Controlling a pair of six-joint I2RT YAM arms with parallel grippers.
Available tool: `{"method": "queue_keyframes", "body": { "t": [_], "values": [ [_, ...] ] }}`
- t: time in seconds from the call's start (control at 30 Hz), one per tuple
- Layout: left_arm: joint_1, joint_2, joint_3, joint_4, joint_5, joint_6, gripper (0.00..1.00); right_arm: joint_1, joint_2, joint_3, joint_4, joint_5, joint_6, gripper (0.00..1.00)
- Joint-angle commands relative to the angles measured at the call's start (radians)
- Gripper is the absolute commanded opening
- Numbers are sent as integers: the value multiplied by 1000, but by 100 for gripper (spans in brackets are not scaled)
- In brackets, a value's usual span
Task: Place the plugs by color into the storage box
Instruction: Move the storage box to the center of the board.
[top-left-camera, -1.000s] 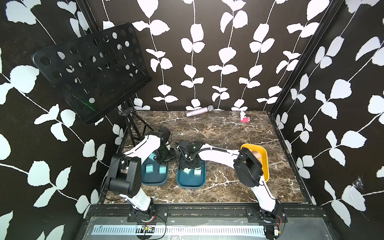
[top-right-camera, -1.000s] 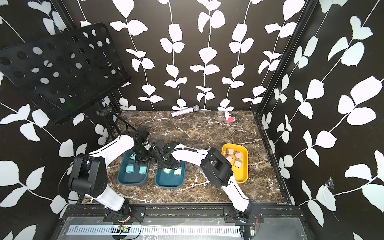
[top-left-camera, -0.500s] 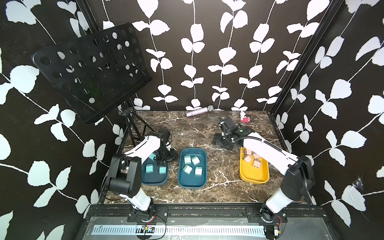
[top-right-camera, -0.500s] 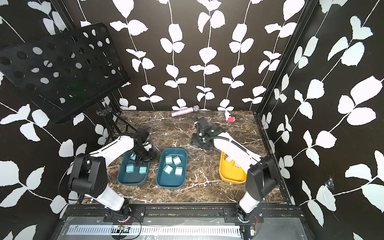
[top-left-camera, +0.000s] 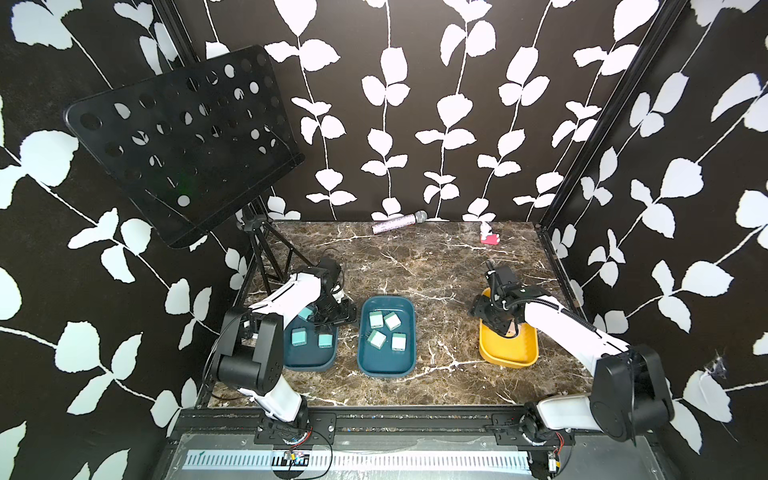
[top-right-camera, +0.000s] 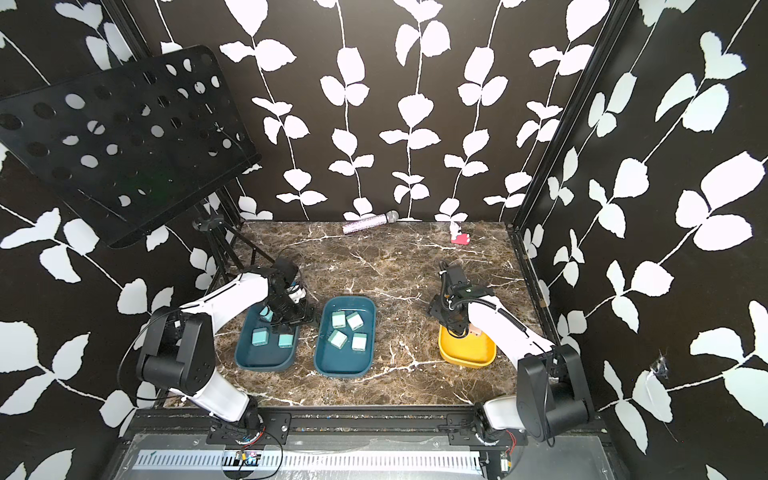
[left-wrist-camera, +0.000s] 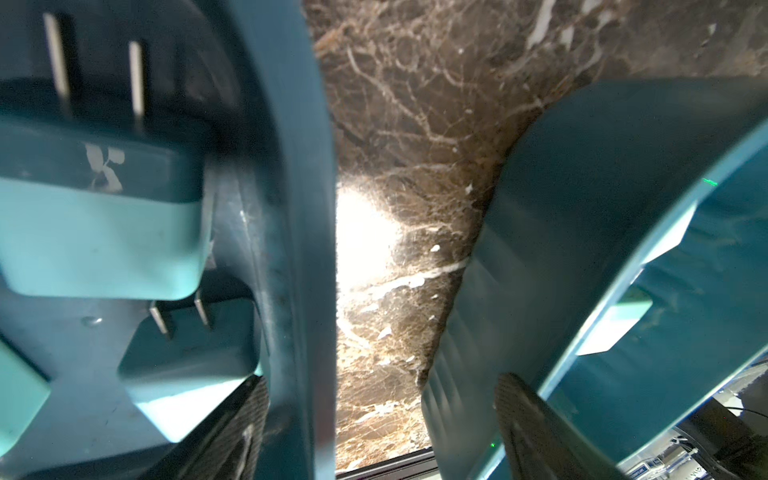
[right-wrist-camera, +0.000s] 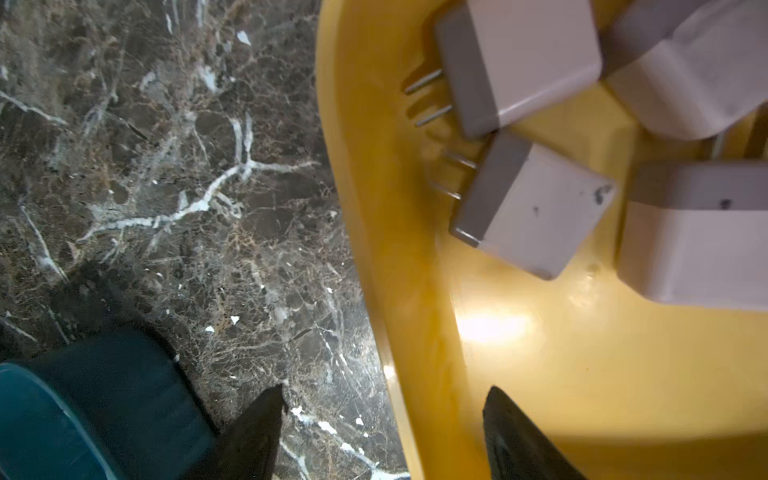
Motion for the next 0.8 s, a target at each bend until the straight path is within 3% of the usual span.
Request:
{"method": "queue_keyframes", "body": {
  "t": [0.0,0.27,0.77],
  "values": [
    [1,-34,-7,11,33,13,87,-2,45,-15,116,-60,14,73],
    [0,-49,1,48,117,14,87,40,179,59,203,-135,-11,69],
    [0,-99,-70,144,190,-49,88,329,416,292,289,-177,61,67]
  ]
}}
